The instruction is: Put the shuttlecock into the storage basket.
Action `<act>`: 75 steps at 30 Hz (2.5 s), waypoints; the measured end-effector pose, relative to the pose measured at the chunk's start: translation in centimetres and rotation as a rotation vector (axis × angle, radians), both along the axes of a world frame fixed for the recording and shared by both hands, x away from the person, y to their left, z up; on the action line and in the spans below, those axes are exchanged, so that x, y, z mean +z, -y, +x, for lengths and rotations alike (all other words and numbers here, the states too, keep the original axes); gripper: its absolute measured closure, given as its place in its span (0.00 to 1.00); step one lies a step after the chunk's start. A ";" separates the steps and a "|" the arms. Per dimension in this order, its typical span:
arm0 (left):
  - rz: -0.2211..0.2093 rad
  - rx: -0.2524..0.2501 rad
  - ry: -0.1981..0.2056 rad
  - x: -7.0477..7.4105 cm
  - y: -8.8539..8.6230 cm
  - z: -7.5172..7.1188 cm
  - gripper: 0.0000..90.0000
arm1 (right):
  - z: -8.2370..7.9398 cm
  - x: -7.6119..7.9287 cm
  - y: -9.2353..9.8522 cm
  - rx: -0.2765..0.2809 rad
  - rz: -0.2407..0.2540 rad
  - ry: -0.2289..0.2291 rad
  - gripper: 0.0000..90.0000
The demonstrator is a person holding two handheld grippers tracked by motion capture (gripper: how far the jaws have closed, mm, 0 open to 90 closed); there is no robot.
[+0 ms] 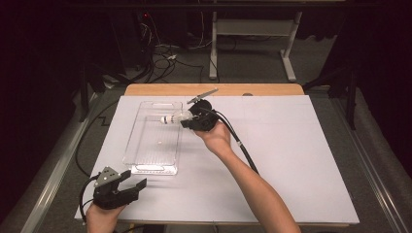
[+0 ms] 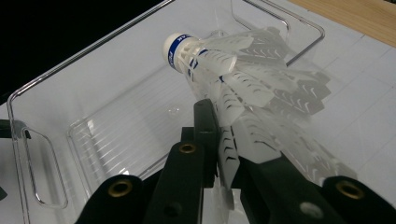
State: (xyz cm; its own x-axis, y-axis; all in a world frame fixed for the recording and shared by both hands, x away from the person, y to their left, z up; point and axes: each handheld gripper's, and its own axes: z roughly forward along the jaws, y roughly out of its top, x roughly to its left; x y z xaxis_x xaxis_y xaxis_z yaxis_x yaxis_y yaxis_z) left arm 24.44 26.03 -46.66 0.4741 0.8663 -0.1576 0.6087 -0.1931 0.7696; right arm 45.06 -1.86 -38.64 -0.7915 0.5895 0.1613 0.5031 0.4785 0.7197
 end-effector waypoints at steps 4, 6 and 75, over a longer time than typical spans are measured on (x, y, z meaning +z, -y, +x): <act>0.001 -0.001 0.000 0.0 0.0 0.0 0.34 | 0.2 -0.1 -0.4 0.004 0.005 -0.004 0.98; -0.002 0.001 0.001 0.0 0.0 0.0 0.34 | 0.3 -0.2 -0.6 0.005 0.009 -0.008 0.98; -0.014 -0.006 -0.004 -0.1 0.0 0.1 0.35 | 3.3 -3.0 -7.3 0.030 -0.032 -0.079 0.97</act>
